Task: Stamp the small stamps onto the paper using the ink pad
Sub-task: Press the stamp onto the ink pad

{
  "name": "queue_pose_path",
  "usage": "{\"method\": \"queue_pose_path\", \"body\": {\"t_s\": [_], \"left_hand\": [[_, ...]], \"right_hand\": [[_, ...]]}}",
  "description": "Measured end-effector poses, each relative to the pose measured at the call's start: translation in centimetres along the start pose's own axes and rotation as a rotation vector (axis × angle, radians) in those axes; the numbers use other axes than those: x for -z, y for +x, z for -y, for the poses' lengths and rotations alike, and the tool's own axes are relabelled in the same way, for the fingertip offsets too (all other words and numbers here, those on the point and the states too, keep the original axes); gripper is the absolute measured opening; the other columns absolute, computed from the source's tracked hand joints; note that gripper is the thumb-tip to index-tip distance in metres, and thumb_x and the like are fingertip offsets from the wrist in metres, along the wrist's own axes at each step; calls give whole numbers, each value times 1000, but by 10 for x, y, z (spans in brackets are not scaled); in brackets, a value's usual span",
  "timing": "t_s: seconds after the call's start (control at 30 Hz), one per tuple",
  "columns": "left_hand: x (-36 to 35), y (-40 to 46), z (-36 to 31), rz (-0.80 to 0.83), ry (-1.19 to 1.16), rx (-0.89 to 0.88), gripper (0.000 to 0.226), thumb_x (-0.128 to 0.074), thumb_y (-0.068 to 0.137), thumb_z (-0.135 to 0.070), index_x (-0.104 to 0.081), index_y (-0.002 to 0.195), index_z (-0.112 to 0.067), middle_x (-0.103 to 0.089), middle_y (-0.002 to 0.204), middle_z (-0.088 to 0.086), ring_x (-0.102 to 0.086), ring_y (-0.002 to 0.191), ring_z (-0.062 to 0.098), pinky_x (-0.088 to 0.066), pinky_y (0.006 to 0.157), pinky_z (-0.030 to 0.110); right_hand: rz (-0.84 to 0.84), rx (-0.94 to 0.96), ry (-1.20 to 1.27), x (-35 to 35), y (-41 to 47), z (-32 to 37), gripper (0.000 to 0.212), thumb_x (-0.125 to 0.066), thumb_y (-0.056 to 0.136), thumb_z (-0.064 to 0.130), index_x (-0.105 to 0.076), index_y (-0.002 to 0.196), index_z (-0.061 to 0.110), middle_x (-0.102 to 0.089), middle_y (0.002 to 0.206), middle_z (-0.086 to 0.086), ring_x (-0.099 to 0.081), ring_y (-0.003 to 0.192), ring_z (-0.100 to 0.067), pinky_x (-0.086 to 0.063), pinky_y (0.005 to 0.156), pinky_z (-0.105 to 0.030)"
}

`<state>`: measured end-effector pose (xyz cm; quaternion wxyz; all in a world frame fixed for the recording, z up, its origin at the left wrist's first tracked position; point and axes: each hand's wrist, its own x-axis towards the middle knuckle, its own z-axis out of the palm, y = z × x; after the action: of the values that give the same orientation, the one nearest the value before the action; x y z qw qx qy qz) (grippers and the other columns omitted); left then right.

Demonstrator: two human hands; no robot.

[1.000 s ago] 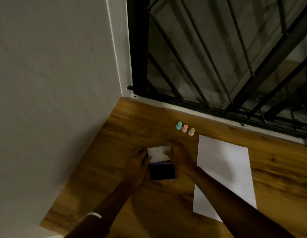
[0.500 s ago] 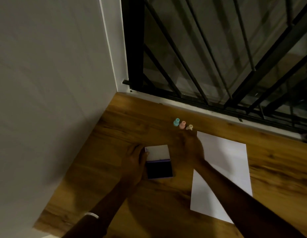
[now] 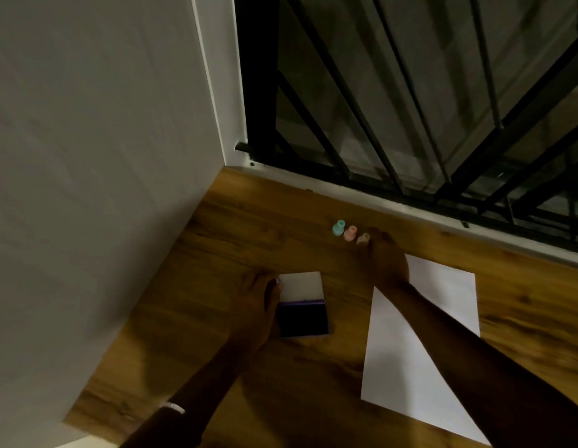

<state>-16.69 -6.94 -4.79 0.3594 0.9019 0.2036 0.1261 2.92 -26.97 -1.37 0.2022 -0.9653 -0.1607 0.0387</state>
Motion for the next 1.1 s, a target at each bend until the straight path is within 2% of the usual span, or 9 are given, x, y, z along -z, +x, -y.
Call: {"method": "queue_pose_path", "body": {"t_s": [0.17, 0.3, 0.37, 0.47, 0.6, 0.73, 0.87, 1.0, 1.1], "left_hand": [[1, 1, -3, 10, -57, 10, 29, -51, 97, -28, -60, 120, -13, -57, 127, 10, -52, 114, 24, -37, 94, 28], [4, -3, -5, 2, -104, -32, 30, -50, 97, -32, -60, 118, -14, -60, 120, 9, -56, 108, 24, -43, 89, 30], [8, -6, -7, 14, -132, -48, 38, -47, 96, -38, -58, 123, -13, -59, 123, 9, -56, 111, 25, -46, 92, 34], [12, -13, -10, 39, -145, -115, 47, -49, 94, -41, -55, 131, -12, -57, 131, 10, -52, 120, 26, -45, 101, 41], [13, -28, -14, 74, -98, -247, 47, -58, 91, -34, -54, 133, -14, -59, 131, 10, -54, 119, 26, -41, 101, 33], [19, -38, -23, 64, -146, -261, 36, -59, 93, -26, -58, 128, -21, -67, 118, 6, -59, 106, 16, -41, 86, 21], [24, -41, -28, 70, -185, -246, 23, -54, 95, -26, -62, 117, -24, -68, 108, 1, -60, 95, 9, -38, 73, 7], [28, -40, -30, 114, -230, -212, 19, -54, 95, -22, -63, 113, -21, -67, 105, 1, -61, 92, 13, -52, 76, 32], [29, -41, -32, 148, -223, -202, 19, -55, 95, -16, -64, 111, -12, -68, 105, 5, -62, 92, 15, -51, 76, 32]], "right_hand": [[-47, 3, 70, 4, -16, 7, 25, -46, 97, 24, -53, 116, 8, -61, 115, -16, -58, 103, -34, -51, 88, -47], [-11, 4, 207, 4, -45, 23, 15, -45, 98, 22, -55, 108, 17, -63, 111, -10, -60, 101, -28, -52, 88, -44], [-3, 116, 252, 3, -65, 36, 10, -50, 96, 21, -58, 103, 19, -66, 102, -5, -63, 92, -20, -54, 78, -37], [62, 215, 346, -2, -91, 62, 1, -55, 94, 21, -55, 94, 21, -64, 85, 1, -61, 75, -11, -46, 58, -24], [98, 224, 451, -11, -113, 90, 3, -56, 92, 19, -54, 93, 20, -60, 78, 4, -57, 67, -3, -40, 54, -14], [191, 211, 560, -12, -129, 103, 7, -58, 92, 20, -57, 99, 18, -66, 89, 0, -62, 77, -6, -50, 64, -23], [177, 254, 549, -12, -137, 106, 8, -56, 94, 26, -57, 95, 18, -63, 81, 3, -60, 72, -6, -46, 61, -19], [162, 348, 482, -13, -138, 102, 11, -51, 96, 28, -56, 100, 20, -66, 92, 2, -62, 83, -9, -51, 69, -25], [111, 419, 392, -17, -142, 99, 9, -52, 96, 21, -56, 104, 19, -67, 99, -2, -61, 89, -12, -48, 73, -20]]}}
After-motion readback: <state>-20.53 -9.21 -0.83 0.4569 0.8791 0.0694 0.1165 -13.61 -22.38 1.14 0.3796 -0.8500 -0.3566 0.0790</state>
